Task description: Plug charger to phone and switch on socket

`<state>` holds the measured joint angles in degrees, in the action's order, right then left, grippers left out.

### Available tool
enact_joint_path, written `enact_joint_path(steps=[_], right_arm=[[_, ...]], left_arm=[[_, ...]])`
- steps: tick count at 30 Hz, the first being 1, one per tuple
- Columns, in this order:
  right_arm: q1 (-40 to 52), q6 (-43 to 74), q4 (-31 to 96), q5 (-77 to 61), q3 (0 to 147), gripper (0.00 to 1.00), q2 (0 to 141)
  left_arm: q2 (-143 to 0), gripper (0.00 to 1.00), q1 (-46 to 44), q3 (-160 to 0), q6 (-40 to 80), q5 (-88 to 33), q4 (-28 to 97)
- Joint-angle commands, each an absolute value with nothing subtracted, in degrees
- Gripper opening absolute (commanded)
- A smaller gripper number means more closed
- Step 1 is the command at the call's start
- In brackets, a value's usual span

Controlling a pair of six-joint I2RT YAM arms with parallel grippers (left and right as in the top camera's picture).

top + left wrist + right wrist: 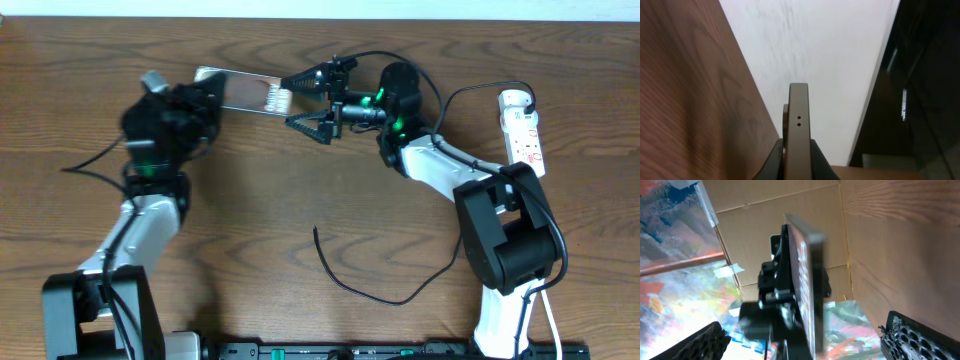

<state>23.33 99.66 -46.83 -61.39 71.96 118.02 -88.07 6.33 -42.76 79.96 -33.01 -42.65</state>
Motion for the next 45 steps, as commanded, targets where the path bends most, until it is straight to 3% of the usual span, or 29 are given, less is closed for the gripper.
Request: enact_joint_path(steps=[1,9,16,24,28,31,38,45], right_arm=[[21.8,94.2,-45.5,-65.1,73.0,0.99,116.6],[21.4,78.1,-24.1,-64.4,73.1,0.99,116.6],[21.1,69.1,-14.0,-62.3,75.7,0.99,116.6],[21.0,49.5,21.1,-51.2,90.0,0.99,116.5],[22.2,39.4,48.0,-31.4,102.9,0.99,116.5],[24.0,37.3,60.1,-19.8,107.9,0.99,116.5],[29.8,37.0,69.8,-7.5,106.8,0.99,116.5],[35.5,37.4,70.0,-5.9,102.9,0.99,117.3]], left_arm=[[-87.2,0.06,13.6,-43.4,83.7,-48.7,-44.1],[-87.2,0.07,25.4,-44.5,84.8,-73.2,-44.1],[-87.2,0.07,27.6,-44.5,84.8,-80.9,-48.0],[-87.2,0.07,27.6,-44.5,84.5,-82.4,-49.2],[-87.2,0.07,27.6,-44.5,82.8,-85.2,-49.2],[-87.2,0.07,27.6,-44.5,80.6,-89.9,-49.3],[-87.2,0.07,27.6,-44.3,80.2,-90.1,-49.2],[-87.2,0.07,27.6,-44.3,80.2,-90.1,-49.2]])
